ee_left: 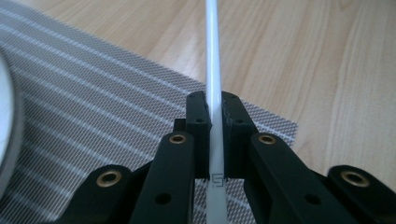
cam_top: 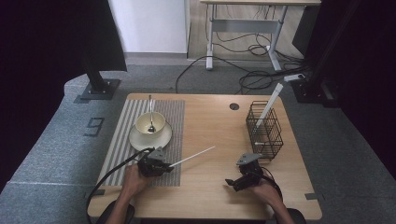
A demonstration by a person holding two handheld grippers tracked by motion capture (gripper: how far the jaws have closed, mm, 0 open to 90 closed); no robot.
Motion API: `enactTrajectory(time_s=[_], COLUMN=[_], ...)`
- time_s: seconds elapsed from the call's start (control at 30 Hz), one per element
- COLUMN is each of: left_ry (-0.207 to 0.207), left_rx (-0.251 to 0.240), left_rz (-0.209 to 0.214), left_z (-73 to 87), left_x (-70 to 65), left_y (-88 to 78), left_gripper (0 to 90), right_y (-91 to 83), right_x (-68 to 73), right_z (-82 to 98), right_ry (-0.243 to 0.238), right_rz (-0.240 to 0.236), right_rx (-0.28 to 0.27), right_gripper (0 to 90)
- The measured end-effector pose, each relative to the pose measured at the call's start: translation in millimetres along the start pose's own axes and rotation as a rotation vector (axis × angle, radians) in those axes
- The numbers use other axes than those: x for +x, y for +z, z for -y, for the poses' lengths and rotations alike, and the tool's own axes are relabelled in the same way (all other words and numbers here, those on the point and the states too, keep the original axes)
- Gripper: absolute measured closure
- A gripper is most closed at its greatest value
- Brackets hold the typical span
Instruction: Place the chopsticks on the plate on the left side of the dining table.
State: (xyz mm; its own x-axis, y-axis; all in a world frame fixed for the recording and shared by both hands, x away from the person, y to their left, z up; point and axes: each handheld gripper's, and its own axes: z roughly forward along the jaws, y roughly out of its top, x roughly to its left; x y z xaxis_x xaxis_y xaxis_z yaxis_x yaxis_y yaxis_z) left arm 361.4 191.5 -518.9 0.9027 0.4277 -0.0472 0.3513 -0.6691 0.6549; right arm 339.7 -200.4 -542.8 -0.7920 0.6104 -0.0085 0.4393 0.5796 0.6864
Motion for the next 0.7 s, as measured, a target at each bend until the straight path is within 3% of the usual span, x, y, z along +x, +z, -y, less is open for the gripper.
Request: enactTrajectory(time_s=[0.43, 0.7], left_ry=[-0.09, -0.143], left_rx=[0.0, -0.01], left_rz=[-0.065, -0.105], left_z=[16.1, 25.8], left_x=[12.6, 20.1], left_y=[-11.5, -19.4], left_gripper=[83.8, 83.7], right_y=[-4.3, -4.2], right_x=[-0.7, -4.9], right_z=[15.3, 23.9], right_ry=[0.061, 0.063], right_rz=[0.019, 0.037], right_rx=[-0.008, 0.0], right_gripper=[0.0, 0.0])
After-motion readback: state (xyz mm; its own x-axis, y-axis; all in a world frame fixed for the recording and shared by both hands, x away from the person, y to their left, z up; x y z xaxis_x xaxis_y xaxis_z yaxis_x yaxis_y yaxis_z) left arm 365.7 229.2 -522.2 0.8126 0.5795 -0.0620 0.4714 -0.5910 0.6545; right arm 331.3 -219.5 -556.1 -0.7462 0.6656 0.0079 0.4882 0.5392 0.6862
